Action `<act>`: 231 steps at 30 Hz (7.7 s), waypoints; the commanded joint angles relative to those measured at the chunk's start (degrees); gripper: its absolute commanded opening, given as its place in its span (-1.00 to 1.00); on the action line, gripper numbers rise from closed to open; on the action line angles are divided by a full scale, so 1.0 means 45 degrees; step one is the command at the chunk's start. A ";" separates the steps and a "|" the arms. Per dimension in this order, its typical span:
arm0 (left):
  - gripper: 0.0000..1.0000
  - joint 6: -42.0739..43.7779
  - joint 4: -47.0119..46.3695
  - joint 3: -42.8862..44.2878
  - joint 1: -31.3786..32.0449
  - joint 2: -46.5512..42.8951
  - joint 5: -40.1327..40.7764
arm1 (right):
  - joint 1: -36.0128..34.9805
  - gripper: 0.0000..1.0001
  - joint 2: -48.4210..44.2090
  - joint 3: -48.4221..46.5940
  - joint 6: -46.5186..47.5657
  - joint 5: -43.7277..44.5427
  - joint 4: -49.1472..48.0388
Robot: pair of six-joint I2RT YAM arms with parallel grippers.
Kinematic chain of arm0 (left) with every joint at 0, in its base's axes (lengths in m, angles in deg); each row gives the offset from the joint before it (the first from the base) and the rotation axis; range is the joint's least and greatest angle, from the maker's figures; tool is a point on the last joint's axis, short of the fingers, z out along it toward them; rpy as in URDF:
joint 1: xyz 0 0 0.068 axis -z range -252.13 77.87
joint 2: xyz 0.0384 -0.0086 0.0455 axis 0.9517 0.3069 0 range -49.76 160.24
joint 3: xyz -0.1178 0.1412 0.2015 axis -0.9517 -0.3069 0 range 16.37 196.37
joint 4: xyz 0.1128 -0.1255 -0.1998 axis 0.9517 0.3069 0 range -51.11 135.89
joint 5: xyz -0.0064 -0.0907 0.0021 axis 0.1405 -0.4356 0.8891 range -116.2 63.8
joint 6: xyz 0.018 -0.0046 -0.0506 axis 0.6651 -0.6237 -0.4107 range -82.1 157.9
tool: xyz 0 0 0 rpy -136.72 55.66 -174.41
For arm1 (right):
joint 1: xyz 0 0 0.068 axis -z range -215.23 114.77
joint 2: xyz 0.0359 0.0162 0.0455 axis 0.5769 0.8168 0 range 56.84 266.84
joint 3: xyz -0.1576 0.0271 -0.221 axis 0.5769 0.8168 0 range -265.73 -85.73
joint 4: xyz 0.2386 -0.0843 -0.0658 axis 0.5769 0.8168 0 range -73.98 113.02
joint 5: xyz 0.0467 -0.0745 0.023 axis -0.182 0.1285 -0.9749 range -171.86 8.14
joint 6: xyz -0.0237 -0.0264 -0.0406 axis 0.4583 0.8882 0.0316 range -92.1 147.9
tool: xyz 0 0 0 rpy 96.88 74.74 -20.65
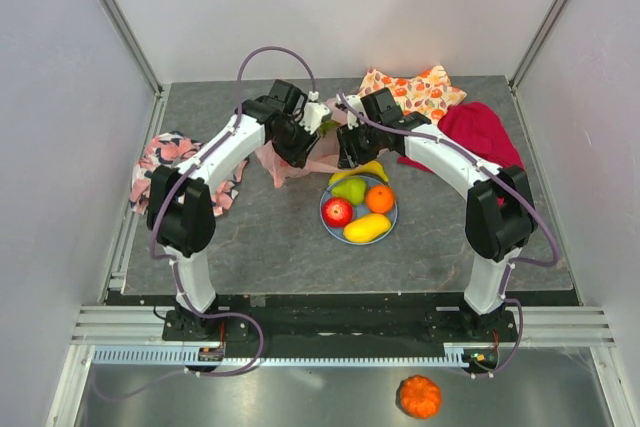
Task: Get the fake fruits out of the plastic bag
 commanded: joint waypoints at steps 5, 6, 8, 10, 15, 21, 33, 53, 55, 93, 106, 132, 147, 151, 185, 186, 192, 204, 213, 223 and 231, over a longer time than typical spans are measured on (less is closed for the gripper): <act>0.03 -0.0172 -0.0227 0.2635 -0.0610 0.1041 0.0685 | -0.0060 -0.08 -0.0590 0.0533 0.0033 -0.0372 -0.0248; 0.03 -0.0677 -0.0050 0.2831 -0.0998 0.1041 -0.0335 | -0.0060 -0.08 -0.0590 0.0552 0.0091 -0.0372 -0.0190; 0.03 -0.1285 0.0108 0.3066 -0.1333 0.1099 -0.2094 | -0.0060 -0.08 -0.0609 0.0669 0.0364 -0.0275 -0.0093; 0.04 -0.1599 0.0147 0.3183 -0.1412 0.1275 -0.1949 | -0.0060 -0.08 -0.0629 0.0844 0.0540 -0.0100 -0.0053; 0.03 -0.1639 0.0343 0.3866 -0.1666 0.2192 -0.2263 | -0.0119 -0.07 -0.0434 0.0963 0.1205 -0.0118 0.0279; 0.16 -0.1189 0.0500 0.5290 -0.1802 0.3794 0.0472 | -0.0353 -0.07 -0.0609 0.0943 0.1420 -0.0118 0.0318; -0.11 0.2265 0.0616 0.4986 -0.2037 0.3464 -0.0367 | -0.0607 -0.07 -0.0766 0.0944 0.1674 -0.0021 0.0533; 0.95 0.1448 -0.1768 0.6209 -0.2350 0.5415 0.3112 | -0.0822 -0.07 -0.0668 0.1100 0.1732 -0.0255 0.0611; 0.95 0.1272 -0.1495 0.6542 -0.2369 0.5940 0.3305 | -0.0842 -0.07 -0.0571 0.1022 0.1752 -0.0274 0.0631; -0.69 -0.3606 0.1379 0.5704 -0.3795 0.1061 -1.1354 | -0.0569 -0.05 0.0503 -0.1068 0.2630 0.1190 0.0669; -0.70 -0.0216 0.2257 0.1918 -0.2118 -0.2761 -0.9138 | 0.2515 0.13 -0.1291 -0.3529 0.0720 -0.3885 0.0515; -0.69 0.1331 -0.2741 0.0743 0.5287 0.1547 -0.1128 | 0.4861 0.32 -0.4183 -0.0678 -0.0025 -0.2813 -0.0698; 0.54 0.0881 -0.2724 0.0820 0.5248 0.0050 -0.1378 | 0.4900 0.35 -0.4263 -0.0306 -0.0338 -0.3106 -0.0990; 0.63 0.0257 -0.2451 0.1483 0.4956 -0.0948 -0.2414 | 0.4881 0.36 -0.3892 -0.0579 -0.0338 -0.3107 -0.1010; 0.17 -0.0118 -0.0673 0.1172 -0.0162 -0.1578 -0.2065 | 0.1464 -0.02 0.0521 -0.3879 0.0423 -0.3558 -0.1225; 0.12 0.0116 -0.0634 0.1230 -0.0162 -0.1344 -0.1910 | 0.1289 -0.01 0.0794 -0.3978 0.0462 -0.3459 -0.1109; 0.29 0.0704 -0.0575 0.1874 -0.0630 0.0005 -0.1420 | 0.0858 0.96 0.0602 -0.3940 0.2139 -0.1882 -0.0116; 0.40 -0.0565 -0.0849 0.0319 -0.1334 -0.0497 -0.1812 | 0.0838 0.64 0.1285 -0.2571 0.3316 0.0581 0.0358; 0.17 -0.0428 -0.0011 -0.4176 -0.1451 -0.3194 -0.0834 | 0.1248 -1.00 -0.0216 -0.2380 0.1773 0.0001 0.0025; 0.43 0.0137 -0.0634 -0.1724 -0.1451 -0.2499 -0.0971 | 0.0857 -0.94 -0.1255 -0.0228 0.1107 -0.1017 -0.0072; 0.48 0.2091 -0.0166 0.2009 -0.1509 0.1154 -0.0522 | 0.0838 -0.88 -0.1254 -0.0405 0.1361 -0.0743 -0.0072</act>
